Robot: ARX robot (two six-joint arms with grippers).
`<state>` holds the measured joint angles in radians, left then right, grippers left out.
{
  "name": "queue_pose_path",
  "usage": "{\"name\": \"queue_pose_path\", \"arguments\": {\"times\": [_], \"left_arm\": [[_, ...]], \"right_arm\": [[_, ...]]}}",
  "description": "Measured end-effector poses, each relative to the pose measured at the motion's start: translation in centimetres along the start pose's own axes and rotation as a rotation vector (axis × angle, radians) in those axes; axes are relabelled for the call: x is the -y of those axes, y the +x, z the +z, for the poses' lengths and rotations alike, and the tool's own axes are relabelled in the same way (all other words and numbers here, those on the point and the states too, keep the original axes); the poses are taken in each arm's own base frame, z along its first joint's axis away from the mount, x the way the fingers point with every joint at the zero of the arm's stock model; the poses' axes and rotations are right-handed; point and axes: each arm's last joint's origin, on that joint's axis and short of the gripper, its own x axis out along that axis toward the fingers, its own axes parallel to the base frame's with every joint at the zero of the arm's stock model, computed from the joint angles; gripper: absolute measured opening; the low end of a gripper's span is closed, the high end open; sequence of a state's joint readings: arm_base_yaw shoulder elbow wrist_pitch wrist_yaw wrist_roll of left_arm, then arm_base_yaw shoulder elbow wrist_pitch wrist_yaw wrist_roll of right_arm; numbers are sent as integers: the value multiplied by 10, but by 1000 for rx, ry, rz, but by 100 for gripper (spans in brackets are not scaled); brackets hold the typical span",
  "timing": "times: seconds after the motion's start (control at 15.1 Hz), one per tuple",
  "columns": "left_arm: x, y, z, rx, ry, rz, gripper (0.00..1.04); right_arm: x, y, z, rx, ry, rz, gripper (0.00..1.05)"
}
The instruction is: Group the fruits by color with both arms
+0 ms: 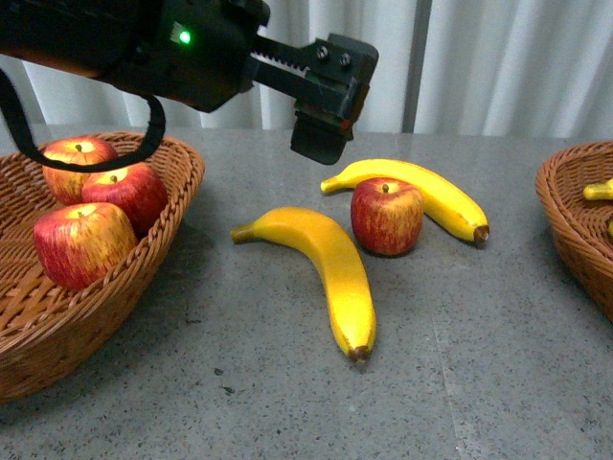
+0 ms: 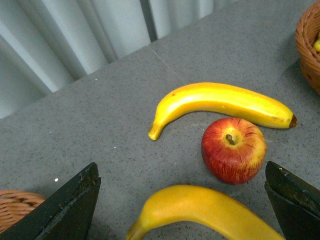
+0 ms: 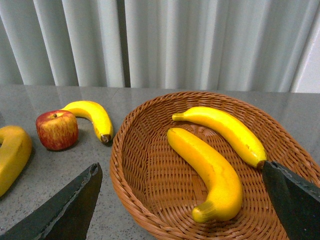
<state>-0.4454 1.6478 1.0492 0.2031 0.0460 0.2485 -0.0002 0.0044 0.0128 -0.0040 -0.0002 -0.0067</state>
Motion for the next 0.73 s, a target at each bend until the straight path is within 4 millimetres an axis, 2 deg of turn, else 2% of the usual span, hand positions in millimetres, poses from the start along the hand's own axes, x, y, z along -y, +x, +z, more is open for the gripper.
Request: {"name": "queue_pose_path", "arguments": {"times": [0.13,0.33,0.53,0.73], "left_arm": [[5,24,-1,-14,25,-56,98],[8,49,-1,-32,36,-136,98],[5,65,-3,-48,29,-171,98],[13,83,-8,-74,31,-229,98]], "right_arm": [[0,0,0,0,0,0,98],[0,0,0,0,0,0,98],[0,0,0,0,0,0,98],[0,0,0,0,0,0,98]]}}
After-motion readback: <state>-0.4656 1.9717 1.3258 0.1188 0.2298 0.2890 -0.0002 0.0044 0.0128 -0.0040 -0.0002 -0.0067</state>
